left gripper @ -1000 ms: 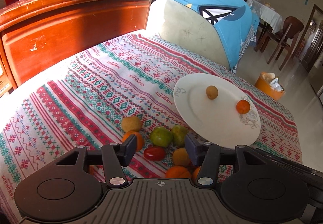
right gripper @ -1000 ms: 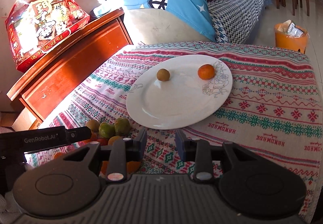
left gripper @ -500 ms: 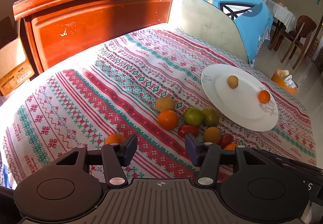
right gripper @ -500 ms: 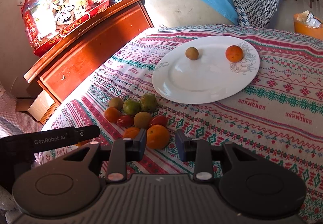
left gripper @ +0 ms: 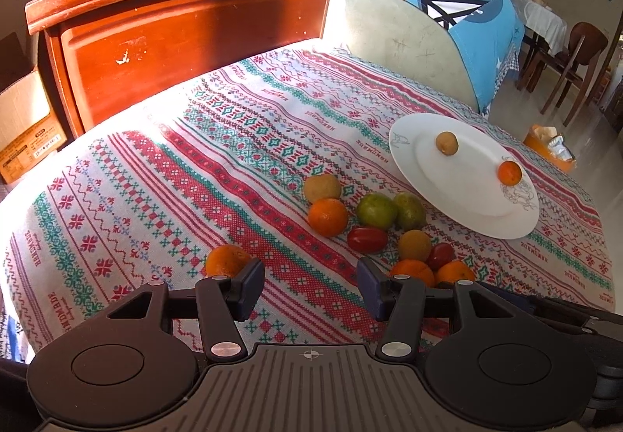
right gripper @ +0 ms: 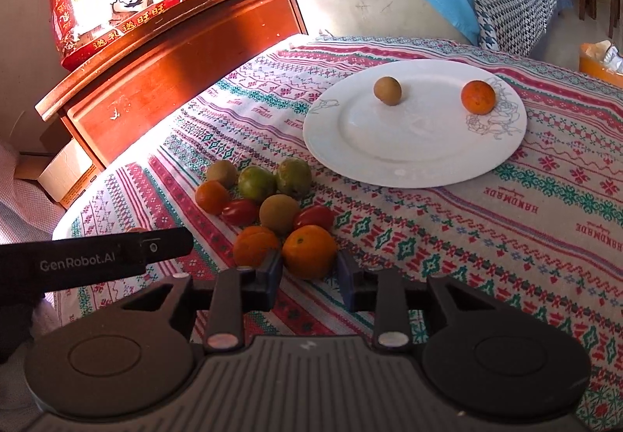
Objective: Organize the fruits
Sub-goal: 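Move both open tools back over the fruit cluster, then grasp an orange with the left tool while the right tool grasps another orange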
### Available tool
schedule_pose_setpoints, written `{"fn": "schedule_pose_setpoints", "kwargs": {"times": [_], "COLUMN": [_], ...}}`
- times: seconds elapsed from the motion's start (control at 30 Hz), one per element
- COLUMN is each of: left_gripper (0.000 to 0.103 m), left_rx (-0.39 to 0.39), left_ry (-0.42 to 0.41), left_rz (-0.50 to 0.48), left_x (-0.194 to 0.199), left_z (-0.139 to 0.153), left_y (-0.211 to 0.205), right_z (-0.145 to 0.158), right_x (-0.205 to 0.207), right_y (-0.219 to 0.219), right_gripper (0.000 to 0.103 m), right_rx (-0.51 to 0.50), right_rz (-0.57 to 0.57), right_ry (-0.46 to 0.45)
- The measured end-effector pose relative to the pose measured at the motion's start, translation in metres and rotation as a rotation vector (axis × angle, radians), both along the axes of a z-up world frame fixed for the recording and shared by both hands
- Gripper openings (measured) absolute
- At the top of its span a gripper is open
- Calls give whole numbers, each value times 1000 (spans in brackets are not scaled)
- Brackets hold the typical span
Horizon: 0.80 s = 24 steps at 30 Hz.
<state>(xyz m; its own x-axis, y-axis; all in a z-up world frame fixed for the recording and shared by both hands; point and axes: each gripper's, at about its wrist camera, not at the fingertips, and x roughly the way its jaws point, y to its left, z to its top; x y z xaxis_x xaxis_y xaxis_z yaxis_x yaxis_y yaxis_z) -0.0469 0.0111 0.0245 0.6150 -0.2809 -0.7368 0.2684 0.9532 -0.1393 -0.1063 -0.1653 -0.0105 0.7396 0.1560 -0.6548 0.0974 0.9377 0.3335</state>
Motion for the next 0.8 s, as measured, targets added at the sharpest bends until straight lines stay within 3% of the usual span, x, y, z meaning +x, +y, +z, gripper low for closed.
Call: {"fn": "schedule_pose_setpoints", "kwargs": {"times": [0.4, 0.8], "left_gripper": [51, 50], "left_rx": [-9, 23], "left_ry": [-15, -52], "left_rz": [-79, -162], "left_x": [-10, -16], "left_z": [-1, -12], "left_y": [-20, -51], "right_z": [6, 1], "right_x": [-18, -17], "right_y": [-35, -38], "right_gripper": [30, 33], "right_rx": [37, 53], "right_rz": [-112, -138], "right_ry": [10, 25]}}
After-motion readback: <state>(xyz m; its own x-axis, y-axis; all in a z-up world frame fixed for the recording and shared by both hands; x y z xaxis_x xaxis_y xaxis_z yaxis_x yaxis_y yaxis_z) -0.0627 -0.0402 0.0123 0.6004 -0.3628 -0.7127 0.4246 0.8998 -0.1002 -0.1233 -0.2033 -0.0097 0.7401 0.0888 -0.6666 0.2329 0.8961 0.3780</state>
